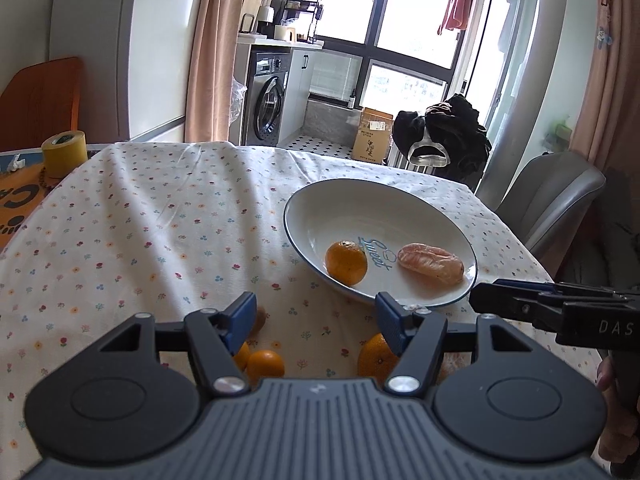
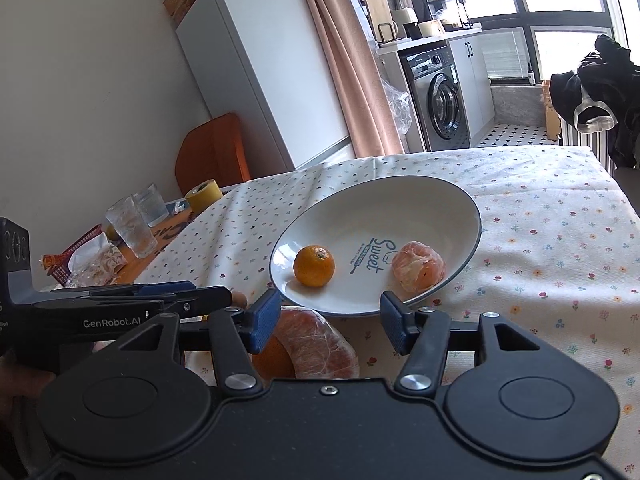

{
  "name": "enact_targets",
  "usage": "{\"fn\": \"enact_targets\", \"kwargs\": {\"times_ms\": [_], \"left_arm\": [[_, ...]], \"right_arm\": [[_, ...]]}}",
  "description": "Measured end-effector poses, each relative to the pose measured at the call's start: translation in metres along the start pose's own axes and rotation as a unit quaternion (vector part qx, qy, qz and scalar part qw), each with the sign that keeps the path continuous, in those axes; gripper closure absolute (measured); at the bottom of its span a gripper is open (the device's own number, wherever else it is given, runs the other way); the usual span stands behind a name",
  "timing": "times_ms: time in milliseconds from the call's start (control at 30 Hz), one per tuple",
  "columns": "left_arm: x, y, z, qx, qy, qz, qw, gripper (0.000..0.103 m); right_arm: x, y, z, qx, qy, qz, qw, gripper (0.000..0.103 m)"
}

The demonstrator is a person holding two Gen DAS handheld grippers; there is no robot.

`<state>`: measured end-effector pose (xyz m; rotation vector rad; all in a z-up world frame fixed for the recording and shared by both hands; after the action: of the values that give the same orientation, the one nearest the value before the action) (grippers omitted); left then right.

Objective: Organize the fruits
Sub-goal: 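Grasp a dark red plum with the left tool while the right tool moves to the long peeled segment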

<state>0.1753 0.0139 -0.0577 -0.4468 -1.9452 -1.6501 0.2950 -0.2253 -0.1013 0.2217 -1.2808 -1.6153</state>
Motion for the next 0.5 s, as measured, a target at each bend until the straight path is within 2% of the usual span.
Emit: {"fn": "enact_targets", "kwargs": {"times_ms": [267, 433, 500], "left_arm": [[0.007, -0.013, 0.001, -0.004, -0.003, 0.003, 1.0, 0.042], [0.007, -0.02, 0.004, 0.0, -0.001, 0.007, 1.0, 0.042], [0.006, -0.022, 0.005, 0.001, -0.001, 0.008, 1.0, 0.042]], "right_arm": [[0.005, -0.008, 0.011, -0.001, -0.006, -0.002, 1.0, 0.036], [0.009, -0.014, 0.02, 0.002, -0.021, -0.005, 1.0, 0.019], [0.008, -0.016, 0.024, 0.005, -0.029, -0.001, 1.0, 0.017]]}}
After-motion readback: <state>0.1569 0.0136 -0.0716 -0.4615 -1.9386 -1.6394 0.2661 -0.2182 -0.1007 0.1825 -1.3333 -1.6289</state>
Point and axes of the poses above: each gripper's, at about its wrist camera, not at the fingertips, and x roughly against the way its jaws point, z to its left, y to its top, the point moved 2 cm from there along -x, roughly the way its jaws point, and after that the axes turned 7 degrees about y, right-handed, at the moved point
